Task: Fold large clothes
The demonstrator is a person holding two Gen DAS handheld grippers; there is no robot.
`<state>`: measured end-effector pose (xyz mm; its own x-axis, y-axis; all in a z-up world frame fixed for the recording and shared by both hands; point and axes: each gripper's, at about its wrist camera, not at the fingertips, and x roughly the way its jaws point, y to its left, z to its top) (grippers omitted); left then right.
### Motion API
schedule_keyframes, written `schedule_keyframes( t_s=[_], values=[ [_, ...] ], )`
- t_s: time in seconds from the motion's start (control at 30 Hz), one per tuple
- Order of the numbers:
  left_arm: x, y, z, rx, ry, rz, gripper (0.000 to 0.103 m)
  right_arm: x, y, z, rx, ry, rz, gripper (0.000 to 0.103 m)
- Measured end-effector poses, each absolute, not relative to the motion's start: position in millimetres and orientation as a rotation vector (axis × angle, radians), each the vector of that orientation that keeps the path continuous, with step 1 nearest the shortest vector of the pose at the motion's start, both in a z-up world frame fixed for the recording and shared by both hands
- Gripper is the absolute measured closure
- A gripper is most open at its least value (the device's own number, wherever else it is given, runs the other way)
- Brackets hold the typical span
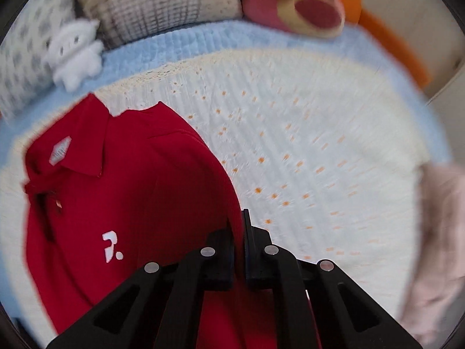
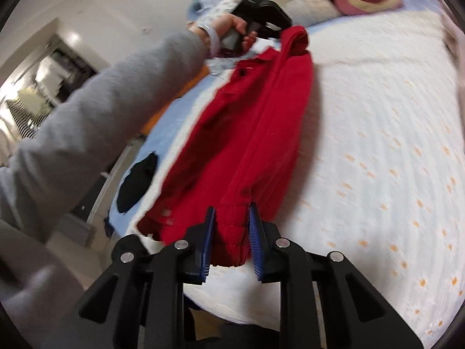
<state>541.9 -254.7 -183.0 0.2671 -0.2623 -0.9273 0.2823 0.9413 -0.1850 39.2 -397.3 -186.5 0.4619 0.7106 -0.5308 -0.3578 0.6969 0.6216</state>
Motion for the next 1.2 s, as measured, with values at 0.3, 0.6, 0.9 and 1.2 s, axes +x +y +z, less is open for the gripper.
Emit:
schedule_keyframes(
  t_s=[0.3,0.6,0.9,1.2],
  values=[
    [532.1,-119.5,-158.6,-0.318,1.147,-0.598,0.094,43.8,-294.7,-148.9,0.204,0.9,0.872,0.08],
    [534.5,-23.3,-227.5,-0.466,1.132,-0.623,0.094,49.2,-236.3,-175.3,0.128,1.019,0.913,0.08],
    [529.6,-1.2,-268.7,-0.494,1.142,-0.559,0.087,44.8,-204.4,-203.2,-0.042,1.075,0.817,0.079],
    [437.2,-27.0,-153.1,-0.243,0.95,-0.626,0.028,16.7,-233.5,-162.3,0.006,1.013,0.91,0.036]
  ],
)
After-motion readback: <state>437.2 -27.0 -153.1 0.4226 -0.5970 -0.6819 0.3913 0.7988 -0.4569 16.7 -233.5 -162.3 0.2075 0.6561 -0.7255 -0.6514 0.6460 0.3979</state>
